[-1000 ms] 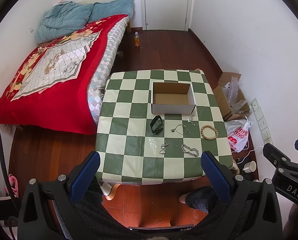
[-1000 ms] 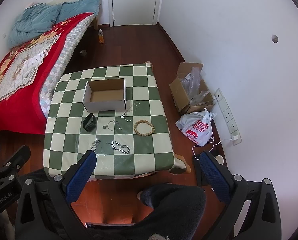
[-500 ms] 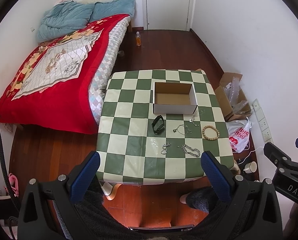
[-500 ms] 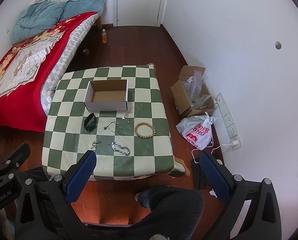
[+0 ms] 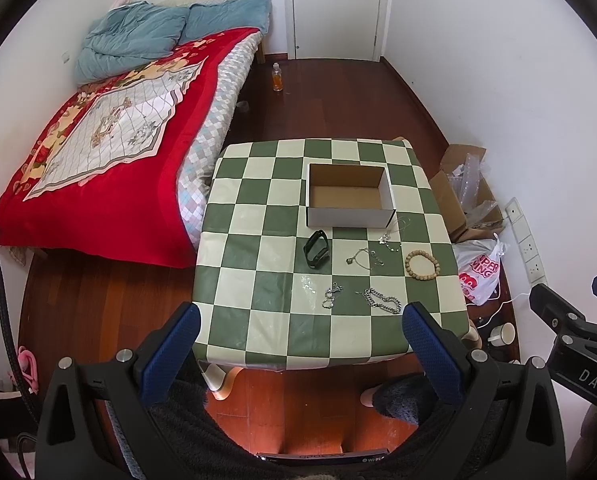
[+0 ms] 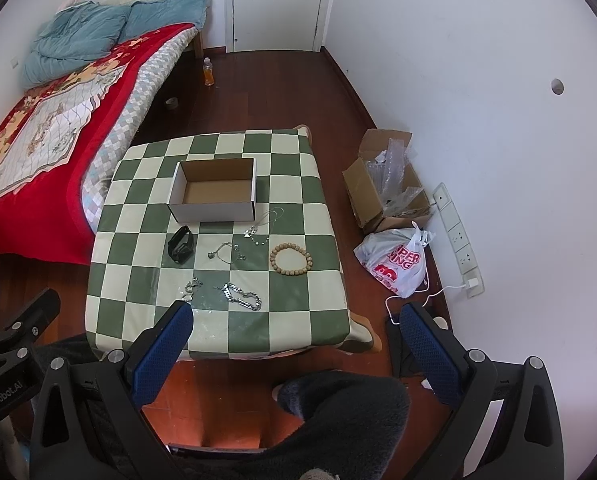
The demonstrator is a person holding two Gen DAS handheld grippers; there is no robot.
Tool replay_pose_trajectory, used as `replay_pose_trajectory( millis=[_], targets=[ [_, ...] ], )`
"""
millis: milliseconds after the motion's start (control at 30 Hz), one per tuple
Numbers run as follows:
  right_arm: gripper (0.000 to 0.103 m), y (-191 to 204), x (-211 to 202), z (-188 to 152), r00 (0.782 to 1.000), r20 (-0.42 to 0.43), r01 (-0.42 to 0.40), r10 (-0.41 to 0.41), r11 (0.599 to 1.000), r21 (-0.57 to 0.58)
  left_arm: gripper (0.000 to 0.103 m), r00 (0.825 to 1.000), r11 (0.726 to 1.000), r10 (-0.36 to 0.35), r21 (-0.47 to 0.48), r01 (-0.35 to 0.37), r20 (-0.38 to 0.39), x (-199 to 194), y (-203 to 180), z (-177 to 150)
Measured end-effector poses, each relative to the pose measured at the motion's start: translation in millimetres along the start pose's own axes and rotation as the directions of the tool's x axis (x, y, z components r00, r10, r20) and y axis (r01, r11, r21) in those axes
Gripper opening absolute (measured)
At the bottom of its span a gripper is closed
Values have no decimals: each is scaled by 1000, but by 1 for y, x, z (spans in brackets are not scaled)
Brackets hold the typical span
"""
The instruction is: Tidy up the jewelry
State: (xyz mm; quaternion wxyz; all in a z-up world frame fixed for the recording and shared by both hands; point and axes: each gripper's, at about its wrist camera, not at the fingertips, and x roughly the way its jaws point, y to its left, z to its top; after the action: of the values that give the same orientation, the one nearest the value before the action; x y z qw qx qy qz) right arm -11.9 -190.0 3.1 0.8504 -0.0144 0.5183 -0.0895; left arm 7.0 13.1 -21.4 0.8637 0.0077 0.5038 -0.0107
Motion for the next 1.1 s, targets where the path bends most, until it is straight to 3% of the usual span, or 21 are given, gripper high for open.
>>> replay_pose_trajectory(
  millis=[333,500,667,900,1100],
  targets=[
    [103,0,0,-1,1000,3,-6,6,1000,6,103,1000,1000,10,1,-10,2,-1,-5,3],
    [103,-4,16,-1,1000,2,-16,16,999,40,103,996,996,87,-19,-87,5,41,1,14],
    [103,-13,80,8,998,-51,-19,25,994,104,103,980,986,166,5,-166,-109,126,0,25],
    [103,-13,187,8,980,-196,-13,42,990,143,103,956,981,191,73,-179,-223,213,-19,23],
    [103,-23,267,5,956,-286,-7,63,981,195,103,942,972,214,156,-178,-259,266,-37,25]
  ],
)
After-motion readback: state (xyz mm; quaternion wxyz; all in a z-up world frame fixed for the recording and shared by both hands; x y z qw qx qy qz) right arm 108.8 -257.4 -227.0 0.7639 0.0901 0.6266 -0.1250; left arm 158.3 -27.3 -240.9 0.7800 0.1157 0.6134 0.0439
